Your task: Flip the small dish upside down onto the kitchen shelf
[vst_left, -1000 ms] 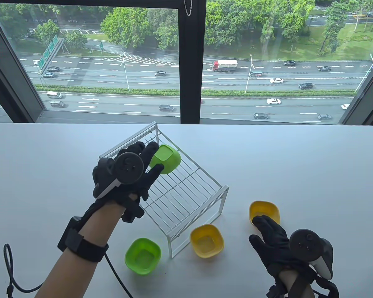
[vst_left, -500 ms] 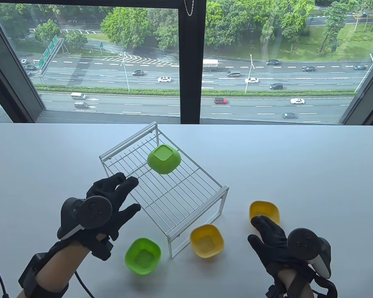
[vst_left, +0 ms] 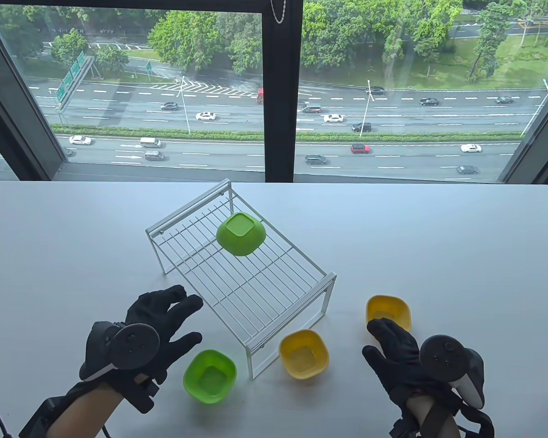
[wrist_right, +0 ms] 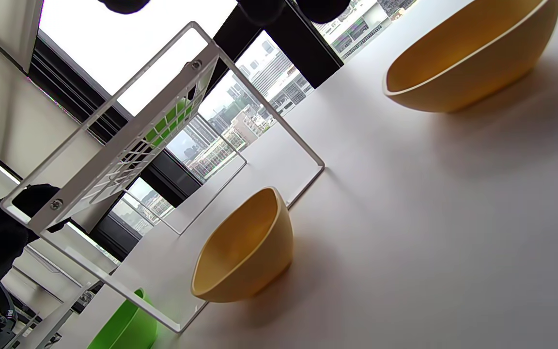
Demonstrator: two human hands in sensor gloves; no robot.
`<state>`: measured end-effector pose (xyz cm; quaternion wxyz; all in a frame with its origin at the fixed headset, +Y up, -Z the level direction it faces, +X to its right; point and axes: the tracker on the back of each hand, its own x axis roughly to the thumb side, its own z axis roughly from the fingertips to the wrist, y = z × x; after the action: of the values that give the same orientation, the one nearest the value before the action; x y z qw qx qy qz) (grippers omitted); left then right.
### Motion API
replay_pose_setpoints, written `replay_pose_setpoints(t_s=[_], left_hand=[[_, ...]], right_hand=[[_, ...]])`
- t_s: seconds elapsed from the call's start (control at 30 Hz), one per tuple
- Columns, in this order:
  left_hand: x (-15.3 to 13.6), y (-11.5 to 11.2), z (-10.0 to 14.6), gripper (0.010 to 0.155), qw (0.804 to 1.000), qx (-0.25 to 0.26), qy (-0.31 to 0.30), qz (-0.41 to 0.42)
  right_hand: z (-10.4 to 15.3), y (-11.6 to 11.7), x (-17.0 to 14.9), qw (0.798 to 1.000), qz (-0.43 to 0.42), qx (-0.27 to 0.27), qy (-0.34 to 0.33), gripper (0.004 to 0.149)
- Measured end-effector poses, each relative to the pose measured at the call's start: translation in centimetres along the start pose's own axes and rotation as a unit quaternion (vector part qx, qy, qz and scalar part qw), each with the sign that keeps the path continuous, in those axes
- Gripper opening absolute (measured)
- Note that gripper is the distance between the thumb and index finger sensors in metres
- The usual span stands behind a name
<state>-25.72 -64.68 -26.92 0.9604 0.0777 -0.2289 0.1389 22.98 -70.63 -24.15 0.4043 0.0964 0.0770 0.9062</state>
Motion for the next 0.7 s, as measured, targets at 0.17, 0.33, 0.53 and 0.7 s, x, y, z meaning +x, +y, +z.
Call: replay_pose_setpoints(t_s=[0.17, 0.33, 0.53, 0.7], left_hand=[[-0.6, -0.8, 0.1, 0.068, 1.000, -0.027, -0.005, 0.005], [-1.1, -2.5, 0.2, 0.068, 0.997, -0.079, -0.011, -0.015], [-1.5, -4.1, 0.1, 0.065, 0.991, -0.130, -0.028, 0.008], [-1.9, -5.8, 0.0, 0.058, 0.981, -0.175, -0.055, 0.061]], right_hand=[[0.0, 0.0, 0.0, 1.000, 0.002, 0.000, -0.002, 0.077], [0.0, 0.3, 0.1, 1.000, 0.011, 0.003, -0.005, 0.077], [-0.2, 0.5, 0.0, 1.000, 0.008, 0.012, 0.000, 0.076], [-0.2, 0.5, 0.0, 1.000, 0.001, 0.012, 0.004, 0.076]])
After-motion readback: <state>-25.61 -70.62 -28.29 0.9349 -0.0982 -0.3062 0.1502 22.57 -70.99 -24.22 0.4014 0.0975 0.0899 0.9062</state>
